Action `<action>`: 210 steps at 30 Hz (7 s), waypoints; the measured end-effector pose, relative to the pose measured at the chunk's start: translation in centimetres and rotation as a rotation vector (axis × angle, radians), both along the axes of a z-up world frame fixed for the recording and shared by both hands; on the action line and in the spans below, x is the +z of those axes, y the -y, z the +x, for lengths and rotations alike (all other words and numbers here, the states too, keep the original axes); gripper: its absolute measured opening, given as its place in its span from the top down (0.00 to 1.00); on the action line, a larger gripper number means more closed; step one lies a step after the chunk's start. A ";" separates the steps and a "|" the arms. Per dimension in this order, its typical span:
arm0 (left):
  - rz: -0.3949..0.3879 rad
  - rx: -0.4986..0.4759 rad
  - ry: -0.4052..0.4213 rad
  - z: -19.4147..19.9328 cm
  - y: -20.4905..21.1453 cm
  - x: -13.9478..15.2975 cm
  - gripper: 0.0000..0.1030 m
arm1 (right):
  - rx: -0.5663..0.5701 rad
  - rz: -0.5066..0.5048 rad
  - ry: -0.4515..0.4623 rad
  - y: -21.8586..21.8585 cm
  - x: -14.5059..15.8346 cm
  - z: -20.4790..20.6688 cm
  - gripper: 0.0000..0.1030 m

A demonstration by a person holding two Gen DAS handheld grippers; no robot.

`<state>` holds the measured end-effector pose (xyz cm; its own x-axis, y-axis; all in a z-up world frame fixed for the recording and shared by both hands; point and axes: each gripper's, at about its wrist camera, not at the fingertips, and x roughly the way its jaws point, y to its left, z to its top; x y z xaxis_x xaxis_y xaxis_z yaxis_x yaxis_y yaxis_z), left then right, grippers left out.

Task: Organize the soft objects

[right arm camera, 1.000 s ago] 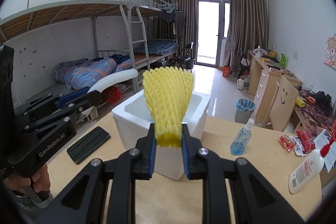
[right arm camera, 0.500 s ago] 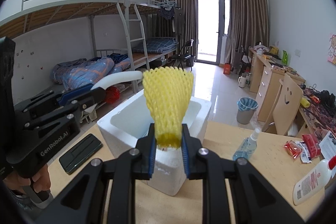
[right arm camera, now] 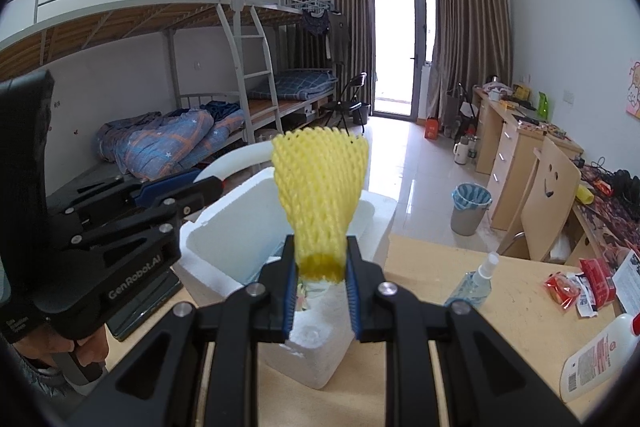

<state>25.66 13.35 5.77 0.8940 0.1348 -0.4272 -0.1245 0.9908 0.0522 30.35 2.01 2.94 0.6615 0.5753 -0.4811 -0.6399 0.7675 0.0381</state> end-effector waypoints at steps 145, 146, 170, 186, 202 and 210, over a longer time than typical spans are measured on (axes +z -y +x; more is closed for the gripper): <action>0.008 0.053 0.330 -26.2 9.1 1.0 0.01 | -0.135 0.140 0.262 12.7 -0.3 -21.9 0.00; 0.008 0.056 0.333 -26.3 9.1 0.8 0.01 | -0.139 0.141 0.260 12.8 -0.5 -21.9 0.00; -0.001 0.078 0.380 -27.7 10.1 -4.2 0.01 | -0.179 0.183 0.219 14.2 -6.0 -22.8 0.00; 0.027 0.077 0.339 -27.2 10.3 -7.1 0.01 | -0.228 0.156 0.228 14.8 -7.5 -23.4 0.01; 0.034 0.061 0.318 -28.9 11.3 -7.0 0.01 | -0.237 0.139 0.241 15.4 -8.2 -25.5 0.00; 0.039 0.077 0.316 -29.3 11.4 -6.6 0.01 | -0.249 0.145 0.259 16.0 -7.6 -26.3 0.00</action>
